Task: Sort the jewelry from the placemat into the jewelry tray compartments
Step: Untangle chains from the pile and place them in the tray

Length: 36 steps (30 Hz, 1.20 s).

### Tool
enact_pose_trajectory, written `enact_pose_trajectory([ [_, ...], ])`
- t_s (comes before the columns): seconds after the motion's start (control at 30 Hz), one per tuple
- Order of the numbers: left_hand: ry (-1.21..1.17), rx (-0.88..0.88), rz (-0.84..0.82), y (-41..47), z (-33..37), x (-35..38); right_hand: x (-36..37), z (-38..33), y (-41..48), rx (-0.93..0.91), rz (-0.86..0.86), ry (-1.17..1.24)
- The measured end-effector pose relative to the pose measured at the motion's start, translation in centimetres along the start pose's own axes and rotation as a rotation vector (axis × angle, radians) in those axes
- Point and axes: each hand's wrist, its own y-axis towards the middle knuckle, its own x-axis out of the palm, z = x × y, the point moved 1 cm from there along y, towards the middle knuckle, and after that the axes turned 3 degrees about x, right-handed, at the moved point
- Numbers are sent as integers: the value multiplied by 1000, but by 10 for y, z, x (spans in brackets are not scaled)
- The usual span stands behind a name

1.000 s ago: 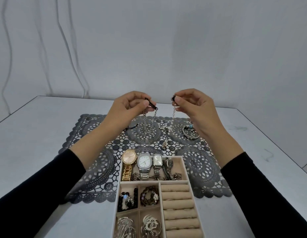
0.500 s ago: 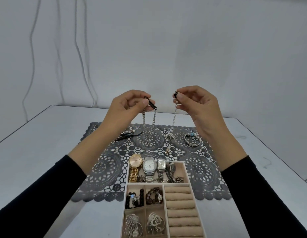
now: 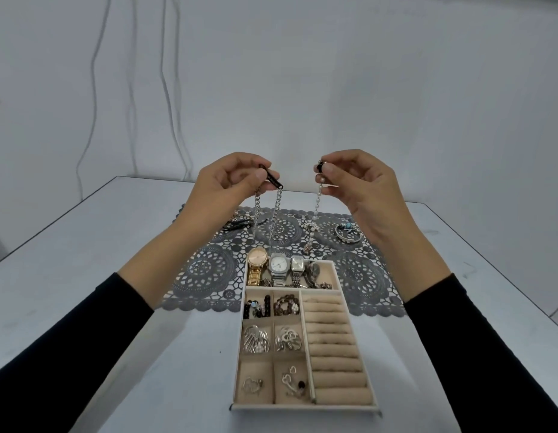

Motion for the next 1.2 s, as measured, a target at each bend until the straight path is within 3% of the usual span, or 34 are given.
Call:
enact_pose_trajectory([
  [0.3, 30, 3, -27, -37, 20, 1, 12, -5, -39, 31, -115, -14],
  [0.8, 20, 24, -33, -78, 30, 0, 26, 3, -94, 165, -455, 29],
  [1.2, 3, 16, -31, -86, 22, -6, 20, 13, -106, 255, -621, -138],
])
